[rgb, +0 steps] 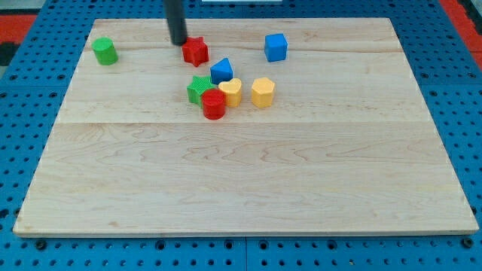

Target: Move blue cube right diagonally towards yellow pentgaon

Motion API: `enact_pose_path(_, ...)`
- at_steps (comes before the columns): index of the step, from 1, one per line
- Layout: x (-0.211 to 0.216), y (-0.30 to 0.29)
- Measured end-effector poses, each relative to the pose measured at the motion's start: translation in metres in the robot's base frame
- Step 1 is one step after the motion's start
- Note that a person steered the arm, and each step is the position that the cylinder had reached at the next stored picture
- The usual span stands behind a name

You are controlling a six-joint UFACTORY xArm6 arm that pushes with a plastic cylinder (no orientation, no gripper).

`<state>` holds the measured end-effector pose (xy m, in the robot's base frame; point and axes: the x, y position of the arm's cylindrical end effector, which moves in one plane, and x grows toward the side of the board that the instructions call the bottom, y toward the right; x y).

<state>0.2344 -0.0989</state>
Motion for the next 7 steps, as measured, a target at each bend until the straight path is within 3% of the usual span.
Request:
enact_pose_path(3,-0.011,0.062)
enact_pose_path(5,-0.016,0.062)
enact_pose_path(7,-0.015,0.123)
